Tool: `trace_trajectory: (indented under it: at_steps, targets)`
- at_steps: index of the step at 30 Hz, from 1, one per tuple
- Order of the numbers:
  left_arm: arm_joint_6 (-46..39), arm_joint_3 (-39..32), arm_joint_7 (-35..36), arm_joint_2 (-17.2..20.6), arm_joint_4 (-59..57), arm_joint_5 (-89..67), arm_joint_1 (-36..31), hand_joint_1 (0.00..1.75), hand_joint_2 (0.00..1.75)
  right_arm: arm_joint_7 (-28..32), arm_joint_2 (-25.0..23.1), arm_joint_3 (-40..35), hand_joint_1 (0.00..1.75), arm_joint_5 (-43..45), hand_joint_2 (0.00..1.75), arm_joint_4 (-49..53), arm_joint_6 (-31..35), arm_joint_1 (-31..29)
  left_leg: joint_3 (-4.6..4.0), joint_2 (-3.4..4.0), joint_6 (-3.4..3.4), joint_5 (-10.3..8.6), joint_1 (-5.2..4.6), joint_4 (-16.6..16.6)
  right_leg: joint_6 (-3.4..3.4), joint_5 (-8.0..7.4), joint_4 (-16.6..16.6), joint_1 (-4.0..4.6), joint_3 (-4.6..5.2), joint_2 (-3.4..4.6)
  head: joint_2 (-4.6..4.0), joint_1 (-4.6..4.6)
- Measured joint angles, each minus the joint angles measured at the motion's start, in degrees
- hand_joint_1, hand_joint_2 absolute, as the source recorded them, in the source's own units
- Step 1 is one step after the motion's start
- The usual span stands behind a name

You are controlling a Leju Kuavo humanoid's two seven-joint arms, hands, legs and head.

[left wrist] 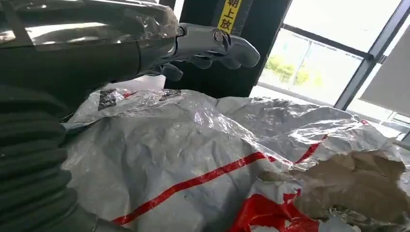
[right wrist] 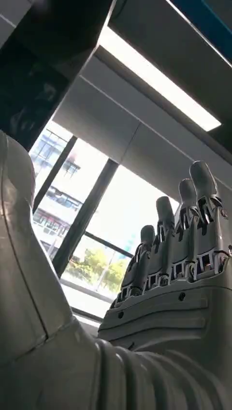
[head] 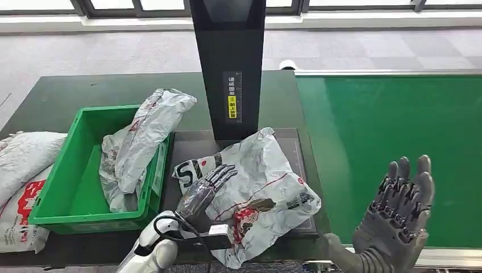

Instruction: Moved the parcel from conveyor to table for the left to box.

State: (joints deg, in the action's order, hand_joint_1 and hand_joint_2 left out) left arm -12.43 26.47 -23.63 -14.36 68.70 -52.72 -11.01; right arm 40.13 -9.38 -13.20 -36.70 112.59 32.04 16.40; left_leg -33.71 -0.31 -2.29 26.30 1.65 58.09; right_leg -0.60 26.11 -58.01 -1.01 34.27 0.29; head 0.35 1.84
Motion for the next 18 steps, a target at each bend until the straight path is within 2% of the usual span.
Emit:
trace_trajectory:
  at_steps: [5,6,7,8,13,18]
  targets:
    - [2.6,1.9,-1.8,-0.2,-3.7,-0.7,-1.8,0.00,1.75,0.0,0.0,0.0,0.00,0.0,1.75,0.6,-0.1,0.7,0.00,-0.01,0.00,0.00,0.00,0.0,0.00,0.00,0.0,0.00,-0.01,-0.01,-0.02,0.00]
    - [2.5,2.2,-2.1,-0.4,-5.2,-0.9,-2.5,0.05,1.75,0.0,0.1,0.0,0.00,0.1,1.75,0.6,-0.1,0.7,0.00,-0.01,0.00,0.00,0.00,0.0,0.00,0.00,0.0,0.00,-0.01,-0.01,-0.02,0.00]
    - [2.1,2.7,-2.1,-0.7,-6.9,-1.6,-3.2,1.19,1.75,0.0,0.2,0.0,0.00,0.2,1.75,0.6,-0.1,0.7,0.00,-0.01,0.00,0.00,0.00,0.0,0.00,0.00,0.0,0.00,-0.01,-0.01,0.00,0.00]
    - [1.2,3.1,-1.8,-1.2,-8.8,-2.8,-3.9,1.75,1.75,0.0,0.3,0.0,0.00,0.2,1.75,0.6,-0.2,0.7,0.00,-0.01,0.00,0.00,0.00,0.0,0.00,0.00,0.0,0.00,-0.02,-0.01,-0.02,0.00]
    - [-6.5,4.2,-1.4,-2.8,-14.2,-4.8,-6.3,1.75,1.75,0.0,0.4,0.0,0.00,-0.5,1.75,0.8,-0.4,0.9,-0.01,-0.01,0.01,0.01,0.00,0.0,-0.01,-0.01,0.0,-0.01,-0.03,-0.01,-0.02,0.00]
    - [-6.4,4.2,-2.3,-2.9,-13.7,-3.7,-6.4,1.75,1.75,0.0,0.4,0.0,0.00,-0.5,1.75,1.0,-1.1,1.1,-0.01,-0.01,0.01,0.01,0.00,0.0,-0.01,0.00,0.0,0.00,-0.03,-0.01,-0.02,0.00]
